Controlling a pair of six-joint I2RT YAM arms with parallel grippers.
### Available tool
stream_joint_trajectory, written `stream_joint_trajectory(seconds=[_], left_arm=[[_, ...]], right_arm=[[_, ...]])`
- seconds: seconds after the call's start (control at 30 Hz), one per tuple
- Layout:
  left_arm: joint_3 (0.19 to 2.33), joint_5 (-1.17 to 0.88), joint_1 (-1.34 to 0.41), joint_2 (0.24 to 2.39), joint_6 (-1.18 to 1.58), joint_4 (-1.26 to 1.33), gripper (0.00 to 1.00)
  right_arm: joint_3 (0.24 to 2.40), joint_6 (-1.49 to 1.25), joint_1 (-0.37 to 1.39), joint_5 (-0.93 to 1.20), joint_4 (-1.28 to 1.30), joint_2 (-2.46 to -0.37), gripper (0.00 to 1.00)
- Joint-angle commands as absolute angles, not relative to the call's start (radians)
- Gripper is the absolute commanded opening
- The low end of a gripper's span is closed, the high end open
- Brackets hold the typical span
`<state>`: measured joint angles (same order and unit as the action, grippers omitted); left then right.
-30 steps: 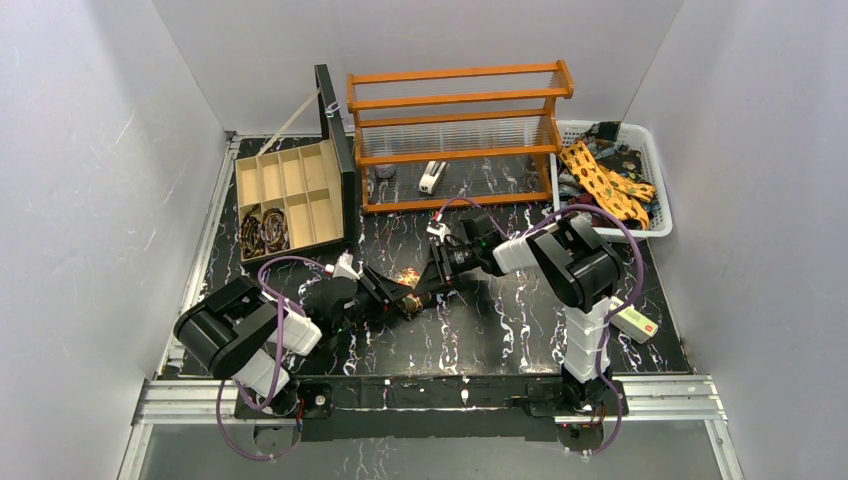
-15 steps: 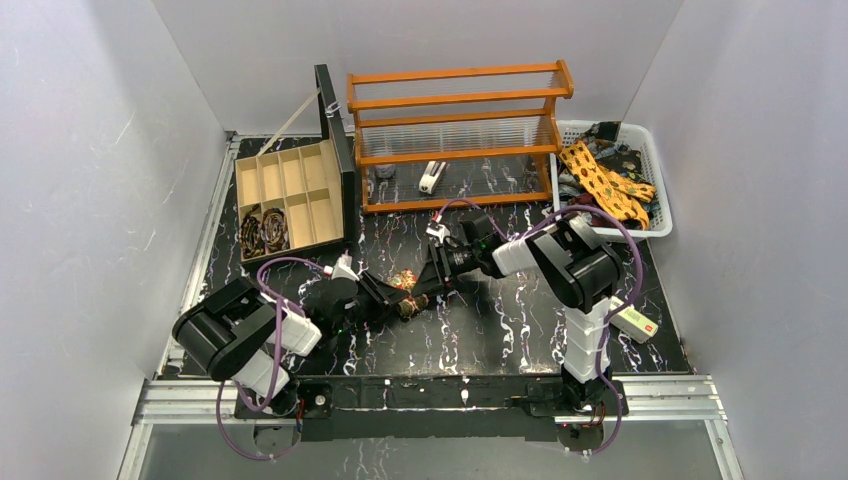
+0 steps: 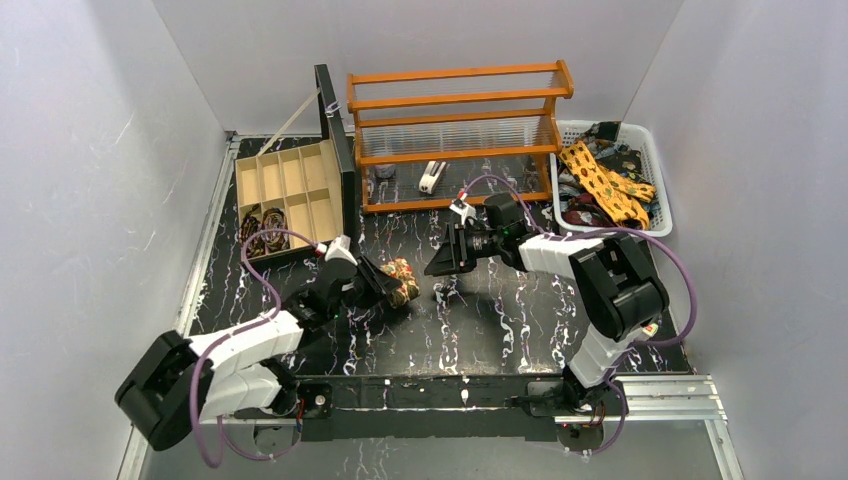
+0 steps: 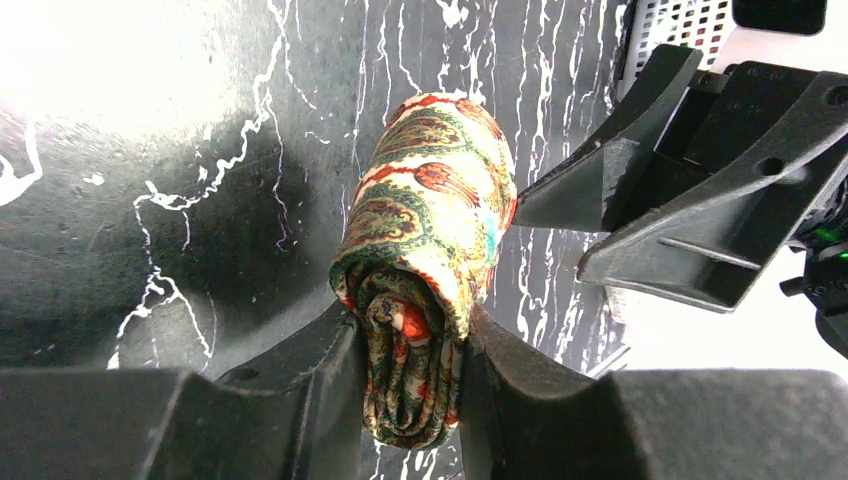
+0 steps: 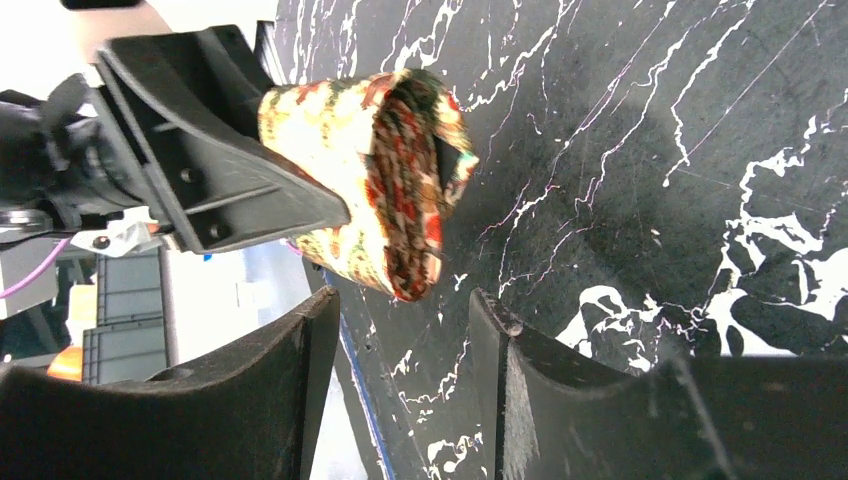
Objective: Roll the ties
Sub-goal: Pick up the tie at the center of the board, then place the tie in the storage box.
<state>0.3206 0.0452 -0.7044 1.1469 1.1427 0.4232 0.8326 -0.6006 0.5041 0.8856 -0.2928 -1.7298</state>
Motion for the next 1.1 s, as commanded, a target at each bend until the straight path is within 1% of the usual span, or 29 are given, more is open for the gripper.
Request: stream_joint_trajectory(seconds=[0.0,0.13,0.23,0.4,0.53,0.73,0.93,1.07], left_arm=[[0.447,0.138,-0.69,1.048,0.993,-0.01,0.07],[0.59,0.227,-0.643,0.996,0.929,-0.308,0.07],[0.655,0.264,-0.606,0.959,0.892,-0.429,0.07],[0.777,0.289,-0.529,0.973,0.794,-0.594,0.05],[0.861,0.297,-0.462,1.003,0.728,-0.673,0.06],[0.954,0.23,-0.309,1.069,0.591,-0.73,0.06],[1.125,0.112,-0.147,1.254,0.431,-0.739,0.07],[1.269,0.122,-0.092,1.383,0.366,-0.789,0.06]], right_arm=[[0.819,-0.565,0.505,0.815,-0.225,-1.658,0.59],[0.805,-0.578,0.505,0.76,-0.188,-1.615,0.59],[0.771,-0.597,0.505,0.736,-0.194,-1.574,0.6],[0.747,-0.597,0.506,0.702,-0.169,-1.529,0.65],[0.757,-0.595,0.506,0.696,-0.144,-1.533,0.66],[0.783,-0.578,0.506,0.702,-0.112,-1.55,0.66],[0.79,-0.573,0.506,0.7,-0.103,-1.532,0.66],[0.786,-0.564,0.505,0.711,-0.088,-1.514,0.67]])
